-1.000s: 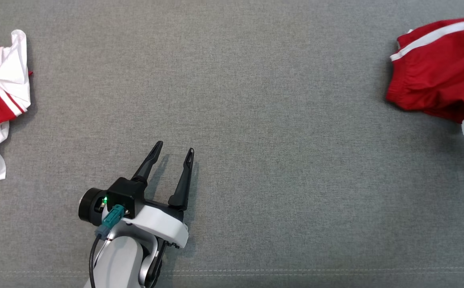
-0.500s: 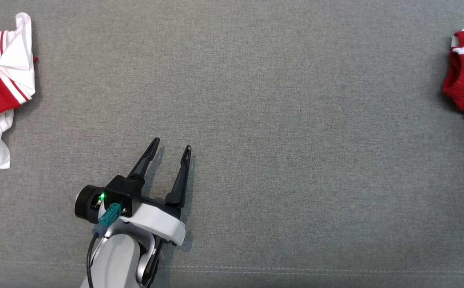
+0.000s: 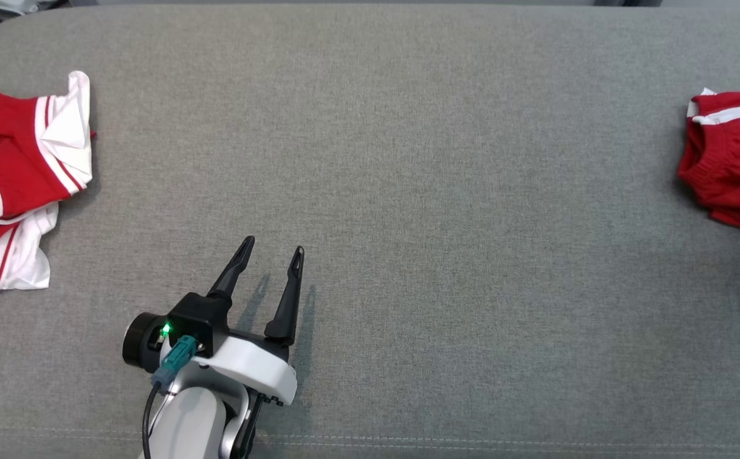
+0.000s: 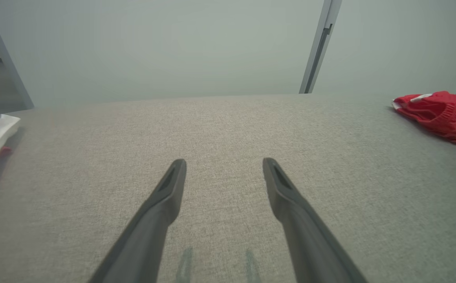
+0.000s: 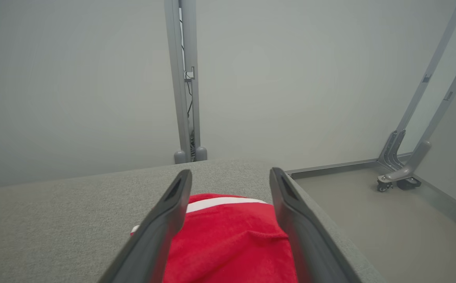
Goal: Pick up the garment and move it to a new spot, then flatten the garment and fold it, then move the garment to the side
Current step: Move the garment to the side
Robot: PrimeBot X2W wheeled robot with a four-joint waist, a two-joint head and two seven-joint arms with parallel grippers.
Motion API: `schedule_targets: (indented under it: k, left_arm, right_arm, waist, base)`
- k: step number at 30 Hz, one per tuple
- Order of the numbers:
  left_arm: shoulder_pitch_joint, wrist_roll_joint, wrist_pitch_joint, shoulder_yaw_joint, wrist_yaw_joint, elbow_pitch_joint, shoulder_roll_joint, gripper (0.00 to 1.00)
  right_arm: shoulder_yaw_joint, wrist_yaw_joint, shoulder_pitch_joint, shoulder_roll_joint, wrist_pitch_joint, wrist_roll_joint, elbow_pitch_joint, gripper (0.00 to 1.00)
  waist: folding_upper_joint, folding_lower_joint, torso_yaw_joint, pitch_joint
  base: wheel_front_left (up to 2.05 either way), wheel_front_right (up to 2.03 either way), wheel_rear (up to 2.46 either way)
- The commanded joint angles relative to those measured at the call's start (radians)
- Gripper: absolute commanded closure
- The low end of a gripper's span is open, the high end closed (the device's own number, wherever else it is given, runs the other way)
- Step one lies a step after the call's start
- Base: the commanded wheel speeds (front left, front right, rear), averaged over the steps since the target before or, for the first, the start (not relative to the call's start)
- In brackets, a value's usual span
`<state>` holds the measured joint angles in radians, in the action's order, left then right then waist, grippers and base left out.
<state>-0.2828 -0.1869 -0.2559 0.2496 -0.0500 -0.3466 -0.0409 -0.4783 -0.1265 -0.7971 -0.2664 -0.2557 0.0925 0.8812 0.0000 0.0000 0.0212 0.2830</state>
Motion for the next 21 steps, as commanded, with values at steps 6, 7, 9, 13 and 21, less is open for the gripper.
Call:
schedule_targets:
  k: [6,7,9,13,21]
  left_arm:
    - [0.049,-0.012,-0.006,-0.064,0.038,0.004,-0.009,0.00]
    - [0.057,-0.011,-0.006,-0.071,0.041,0.002,-0.009,0.00]
    - [0.073,-0.007,-0.006,-0.084,0.046,-0.001,-0.009,0.00]
    - [0.106,0.004,-0.006,-0.123,0.062,0.000,-0.009,0.00]
    - [0.154,0.005,-0.006,-0.159,0.079,-0.007,-0.009,0.00]
  right_arm:
    - [0.170,-0.004,0.181,0.075,-0.006,-0.101,-0.174,0.00]
    - [0.195,-0.004,0.209,0.081,-0.006,-0.115,-0.194,0.00]
    - [0.232,-0.004,0.262,0.096,-0.006,-0.148,-0.231,0.00]
    - [0.289,-0.004,0.371,0.126,-0.006,-0.208,-0.310,0.00]
    - [0.352,-0.004,0.490,0.149,-0.006,-0.227,-0.386,0.00]
  waist:
    - [0.0000,0.0000,0.012,-0.118]
    - [0.0000,0.0000,0.014,-0.131]
    - [0.0000,0.0000,0.018,-0.156]
    - [0.0000,0.0000,0.026,-0.201]
    - [0.0000,0.0000,0.033,-0.262]
  base:
    - [0.00,0.00,0.00]
    - [0.00,0.00,0.00]
    - [0.00,0.00,0.00]
    - [0.00,0.00,0.00]
    - [0.00,0.00,0.00]
